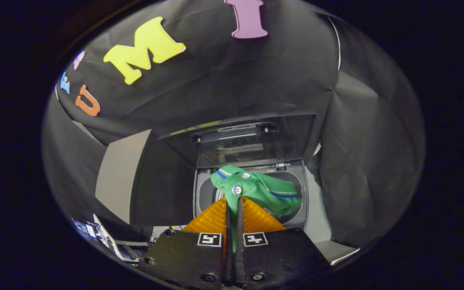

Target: Put the clothes into the washing machine and then close the washing machine lid.

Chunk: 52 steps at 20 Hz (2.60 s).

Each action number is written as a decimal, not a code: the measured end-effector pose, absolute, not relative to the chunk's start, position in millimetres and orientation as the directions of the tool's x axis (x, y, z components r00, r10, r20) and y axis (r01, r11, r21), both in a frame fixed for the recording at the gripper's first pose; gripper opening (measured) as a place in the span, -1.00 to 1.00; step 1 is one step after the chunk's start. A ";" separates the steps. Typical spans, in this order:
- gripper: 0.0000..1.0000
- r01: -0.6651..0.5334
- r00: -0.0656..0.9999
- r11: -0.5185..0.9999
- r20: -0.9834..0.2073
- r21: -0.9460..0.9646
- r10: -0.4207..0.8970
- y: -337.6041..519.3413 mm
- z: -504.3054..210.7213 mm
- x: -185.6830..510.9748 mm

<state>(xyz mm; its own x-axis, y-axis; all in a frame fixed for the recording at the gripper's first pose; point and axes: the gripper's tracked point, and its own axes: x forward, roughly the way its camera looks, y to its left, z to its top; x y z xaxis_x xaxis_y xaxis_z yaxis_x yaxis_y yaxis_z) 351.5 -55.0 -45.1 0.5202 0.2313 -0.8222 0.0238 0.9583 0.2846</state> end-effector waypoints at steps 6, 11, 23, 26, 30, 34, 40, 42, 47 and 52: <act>-0.87 0.030 0.552 0.966 -0.810 0.258 0.199 -46.0 -95.9 363.6; -0.87 0.026 0.567 0.972 -0.804 0.235 0.180 -25.3 -143.4 368.2; -0.87 0.090 0.595 0.973 -0.795 0.212 0.118 -11.4 -232.7 377.3; -0.86 0.113 0.579 0.973 -0.809 0.200 0.099 -12.4 -252.3 378.6; -0.84 0.138 0.550 0.973 -0.831 0.183 0.078 -15.5 -273.5 380.6; -0.70 0.127 0.543 0.974 -0.835 0.190 0.091 -12.5 -274.3 380.1; 0.39 0.082 0.602 0.986 -0.795 0.147 0.069 -13.5 -217.5 372.8; 0.55 0.062 0.655 0.991 -0.754 0.123 0.052 -15.1 -181.3 378.3; 0.55 0.001 0.821 1.000 -0.570 0.024 0.013 -13.4 -87.1 409.7; 0.99 -0.052 0.903 0.998 -0.429 -0.024 0.037 -2.8 -20.6 458.4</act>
